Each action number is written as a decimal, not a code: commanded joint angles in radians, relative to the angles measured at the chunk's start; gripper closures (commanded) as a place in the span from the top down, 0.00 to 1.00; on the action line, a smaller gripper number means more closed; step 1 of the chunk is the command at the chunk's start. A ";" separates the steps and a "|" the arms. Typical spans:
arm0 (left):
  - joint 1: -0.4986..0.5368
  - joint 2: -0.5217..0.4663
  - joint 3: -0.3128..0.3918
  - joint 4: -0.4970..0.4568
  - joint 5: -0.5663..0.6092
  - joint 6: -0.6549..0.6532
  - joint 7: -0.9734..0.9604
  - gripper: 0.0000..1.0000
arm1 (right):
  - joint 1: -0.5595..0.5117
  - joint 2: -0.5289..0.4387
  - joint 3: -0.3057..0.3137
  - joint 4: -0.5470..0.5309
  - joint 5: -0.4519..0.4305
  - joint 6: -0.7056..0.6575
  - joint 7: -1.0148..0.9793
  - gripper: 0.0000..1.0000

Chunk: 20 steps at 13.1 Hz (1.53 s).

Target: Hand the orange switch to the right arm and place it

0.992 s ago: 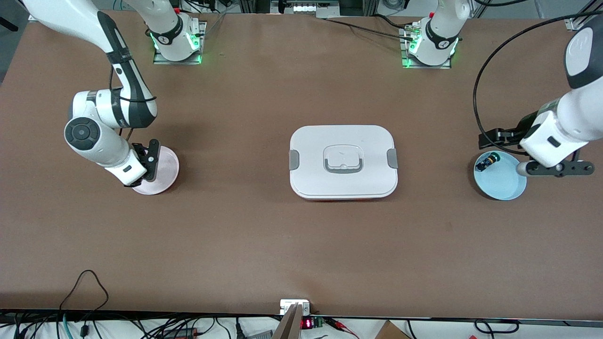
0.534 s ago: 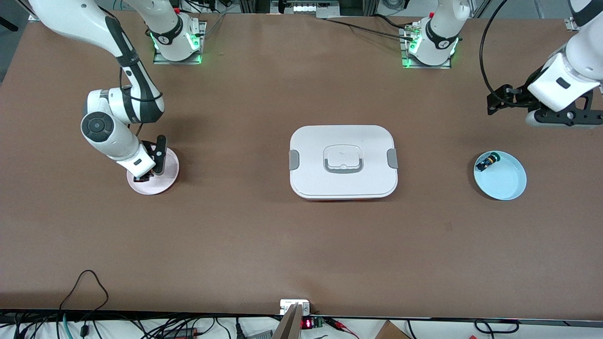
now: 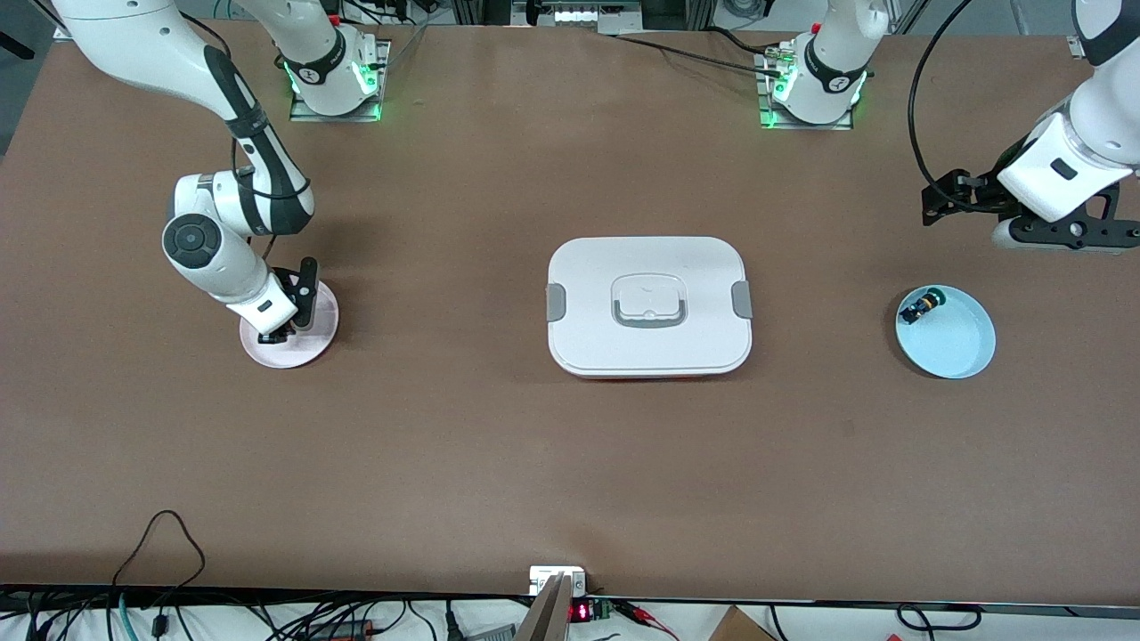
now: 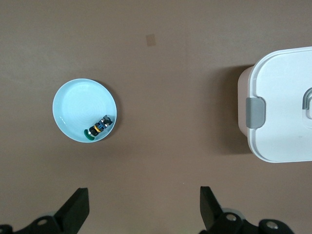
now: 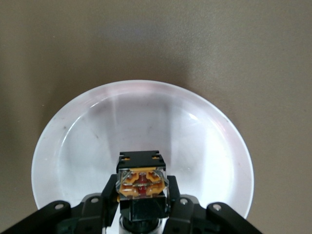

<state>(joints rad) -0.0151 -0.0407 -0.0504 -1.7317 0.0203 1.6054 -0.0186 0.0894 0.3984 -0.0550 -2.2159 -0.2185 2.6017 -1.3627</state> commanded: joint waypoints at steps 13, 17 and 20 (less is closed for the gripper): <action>-0.003 -0.002 0.004 0.035 -0.019 -0.012 0.009 1.00 | -0.002 -0.122 0.014 0.372 0.243 -0.546 0.488 1.00; -0.005 -0.001 0.004 0.035 -0.019 -0.010 0.009 1.00 | 0.053 -0.182 0.011 0.381 0.281 -0.667 0.907 1.00; -0.005 0.001 0.004 0.035 -0.019 -0.010 0.009 1.00 | 0.127 -0.219 0.003 0.427 0.283 -0.818 1.321 1.00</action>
<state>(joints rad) -0.0157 -0.0428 -0.0518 -1.7099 0.0202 1.6051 -0.0186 0.1766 0.2125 -0.0444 -1.8239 0.0559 1.8814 -0.2575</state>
